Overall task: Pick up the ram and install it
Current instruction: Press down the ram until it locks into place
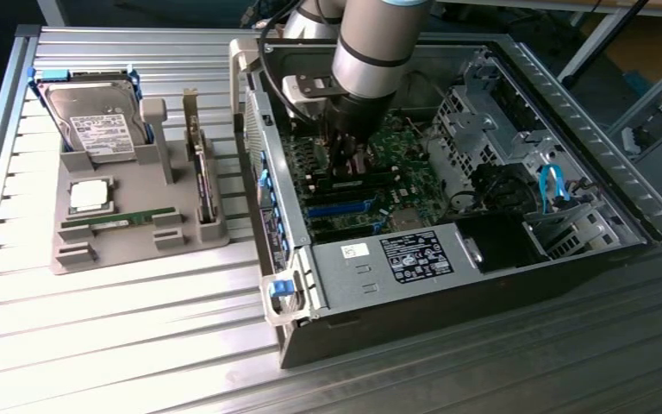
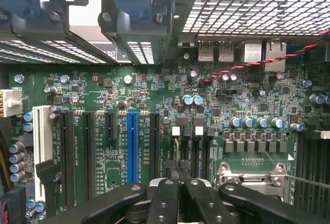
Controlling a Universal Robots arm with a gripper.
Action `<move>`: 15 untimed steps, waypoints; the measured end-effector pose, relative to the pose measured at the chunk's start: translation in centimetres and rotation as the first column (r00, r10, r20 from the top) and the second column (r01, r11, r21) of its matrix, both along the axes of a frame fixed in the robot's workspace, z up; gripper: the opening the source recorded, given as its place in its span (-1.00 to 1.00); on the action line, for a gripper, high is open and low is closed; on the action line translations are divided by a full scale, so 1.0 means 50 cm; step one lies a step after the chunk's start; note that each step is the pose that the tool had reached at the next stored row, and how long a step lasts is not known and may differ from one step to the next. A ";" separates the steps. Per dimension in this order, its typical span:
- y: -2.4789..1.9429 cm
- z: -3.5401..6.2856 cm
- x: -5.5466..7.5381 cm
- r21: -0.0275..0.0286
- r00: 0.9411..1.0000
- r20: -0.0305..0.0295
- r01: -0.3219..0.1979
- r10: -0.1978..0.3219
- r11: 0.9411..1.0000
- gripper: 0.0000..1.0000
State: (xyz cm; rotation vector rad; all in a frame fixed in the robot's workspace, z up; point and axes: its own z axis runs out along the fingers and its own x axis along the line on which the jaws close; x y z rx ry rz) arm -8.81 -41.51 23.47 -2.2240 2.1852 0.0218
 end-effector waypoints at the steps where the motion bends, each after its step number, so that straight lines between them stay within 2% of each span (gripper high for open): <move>1: -0.0001 0.000 0.000 0.000 1.000 0.000 0.000 0.000 1.000 -0.80; 15: -0.0028 -0.003 0.000 0.000 1.000 0.000 0.000 0.000 1.000 -0.80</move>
